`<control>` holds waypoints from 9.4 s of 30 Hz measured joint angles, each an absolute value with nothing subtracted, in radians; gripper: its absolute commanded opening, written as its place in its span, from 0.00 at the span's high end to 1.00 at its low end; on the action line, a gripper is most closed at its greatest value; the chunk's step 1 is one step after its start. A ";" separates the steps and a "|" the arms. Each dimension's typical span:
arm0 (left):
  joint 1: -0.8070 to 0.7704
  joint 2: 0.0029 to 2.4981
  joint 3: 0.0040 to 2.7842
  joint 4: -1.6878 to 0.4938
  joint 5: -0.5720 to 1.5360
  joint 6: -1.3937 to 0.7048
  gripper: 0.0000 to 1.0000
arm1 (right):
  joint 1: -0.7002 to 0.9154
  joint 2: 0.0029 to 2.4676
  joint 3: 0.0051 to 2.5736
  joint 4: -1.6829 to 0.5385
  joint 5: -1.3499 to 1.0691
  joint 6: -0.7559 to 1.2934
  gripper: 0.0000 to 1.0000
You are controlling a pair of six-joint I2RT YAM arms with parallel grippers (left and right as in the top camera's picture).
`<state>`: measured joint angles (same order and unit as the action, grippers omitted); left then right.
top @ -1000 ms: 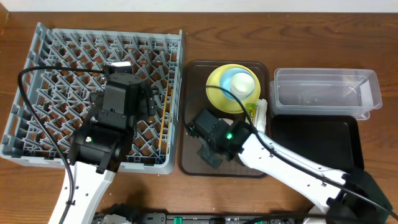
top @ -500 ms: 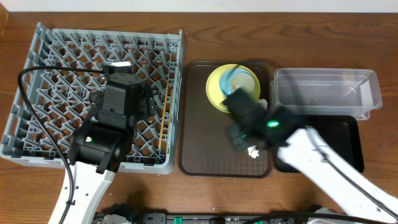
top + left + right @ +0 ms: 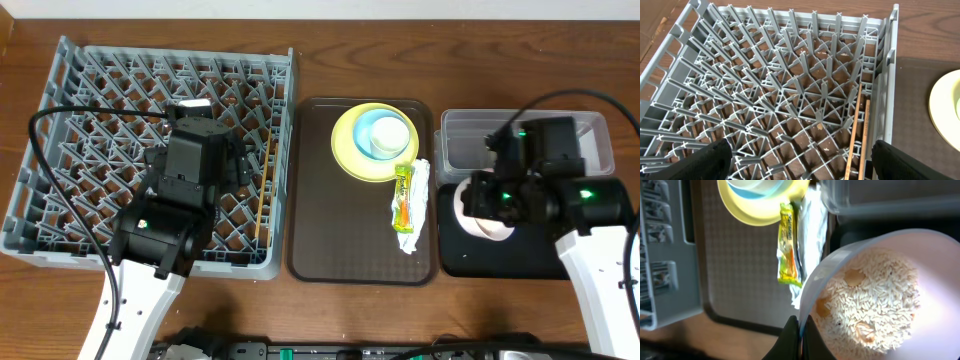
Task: Sort waste into correct bins and load items into the dishwasher
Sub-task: 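Lift the pink bowl right over the black tray and tilt it, then hold the bowl inverted and shake rice onto the black tray, then carry the emptied pink bowl left and set it on the brown tray, then grasp the yellow snack wrapper and tissue on the brown tray with the right gripper, then carry the wrapper right and drop it into the clear plastic bin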
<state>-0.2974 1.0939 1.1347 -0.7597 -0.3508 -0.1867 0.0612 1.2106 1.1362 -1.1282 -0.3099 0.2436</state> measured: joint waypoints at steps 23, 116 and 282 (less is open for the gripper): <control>-0.297 1.094 1.135 -0.760 -0.351 -0.186 0.08 | -0.555 1.211 0.717 -0.867 -0.954 -0.023 0.99; -0.297 1.094 1.135 -0.760 -0.351 -0.187 0.08 | -0.813 1.219 0.593 -0.475 -1.505 0.206 0.99; -0.297 1.094 1.135 -0.760 -0.351 -0.187 0.08 | 0.367 1.239 1.026 -0.537 0.293 0.595 0.99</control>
